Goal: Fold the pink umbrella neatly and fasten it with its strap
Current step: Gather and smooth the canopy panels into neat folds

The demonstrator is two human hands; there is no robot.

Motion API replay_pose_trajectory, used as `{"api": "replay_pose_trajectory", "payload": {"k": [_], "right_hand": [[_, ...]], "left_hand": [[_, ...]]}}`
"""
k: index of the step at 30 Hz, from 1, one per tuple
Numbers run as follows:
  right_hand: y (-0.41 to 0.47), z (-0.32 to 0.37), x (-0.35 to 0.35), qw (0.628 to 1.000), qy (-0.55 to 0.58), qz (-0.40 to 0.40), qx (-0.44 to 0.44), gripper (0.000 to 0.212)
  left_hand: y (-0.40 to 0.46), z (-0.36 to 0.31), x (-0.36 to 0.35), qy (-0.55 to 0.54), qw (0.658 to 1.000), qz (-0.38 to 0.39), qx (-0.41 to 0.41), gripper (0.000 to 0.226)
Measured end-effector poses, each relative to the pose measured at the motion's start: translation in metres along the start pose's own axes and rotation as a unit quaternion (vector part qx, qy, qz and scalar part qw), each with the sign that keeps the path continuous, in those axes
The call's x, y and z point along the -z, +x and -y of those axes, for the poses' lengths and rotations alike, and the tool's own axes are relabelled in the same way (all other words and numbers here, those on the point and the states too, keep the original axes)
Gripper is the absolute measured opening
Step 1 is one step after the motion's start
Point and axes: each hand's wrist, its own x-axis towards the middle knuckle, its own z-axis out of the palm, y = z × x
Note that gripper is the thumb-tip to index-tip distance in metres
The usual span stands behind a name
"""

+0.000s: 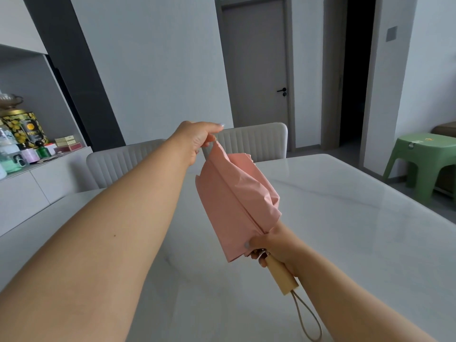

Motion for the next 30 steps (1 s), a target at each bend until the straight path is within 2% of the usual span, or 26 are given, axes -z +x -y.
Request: {"api": "replay_pose_trajectory", "payload": {"k": [2, 5, 8, 10, 12, 15, 17, 22, 26, 28, 30], "right_hand": [[0.001, 0.001, 0.001, 1.0, 0.003, -0.002, 0.007, 0.065], [0.0, 0.003, 0.002, 1.0, 0.006, -0.009, 0.012, 0.061], [-0.001, 0.005, 0.003, 1.0, 0.013, -0.016, 0.016, 0.053], [-0.001, 0.006, 0.004, 1.0, 0.015, -0.018, 0.017, 0.053], [-0.003, 0.008, 0.004, 1.0, 0.02, -0.014, 0.019, 0.047], [-0.007, 0.011, 0.005, 0.999, 0.041, 0.006, 0.031, 0.025], [-0.008, 0.012, 0.007, 0.997, 0.055, 0.022, 0.054, 0.036], [-0.013, 0.016, 0.006, 0.99, 0.094, 0.056, 0.09, 0.088], [-0.014, 0.015, 0.002, 0.987, 0.13, 0.046, 0.078, 0.094], [-0.013, 0.013, 0.001, 0.985, 0.147, 0.039, 0.076, 0.092], [-0.014, 0.014, 0.0, 0.985, 0.149, 0.036, 0.078, 0.086]], "left_hand": [[-0.002, 0.002, -0.001, 0.048, 0.998, -0.006, -0.038, 0.024], [-0.017, 0.003, -0.007, 0.146, 0.979, -0.024, -0.139, 0.018], [-0.043, 0.008, -0.024, 0.284, 0.937, 0.083, -0.184, 0.048], [-0.058, 0.015, -0.035, 0.332, 0.919, 0.152, -0.148, 0.055], [-0.063, 0.024, -0.036, 0.308, 0.929, 0.17, -0.116, 0.057], [-0.058, 0.038, -0.026, 0.201, 0.967, 0.125, -0.098, 0.056], [-0.056, 0.048, -0.018, 0.136, 0.983, 0.094, -0.076, 0.058], [-0.062, 0.072, -0.015, 0.043, 0.995, 0.072, -0.043, 0.045], [-0.067, 0.084, -0.017, 0.007, 0.998, 0.032, -0.059, 0.035], [-0.065, 0.087, -0.01, -0.011, 0.998, -0.008, -0.066, 0.037], [-0.064, 0.089, -0.007, -0.015, 0.997, -0.006, -0.072, 0.034]]}}
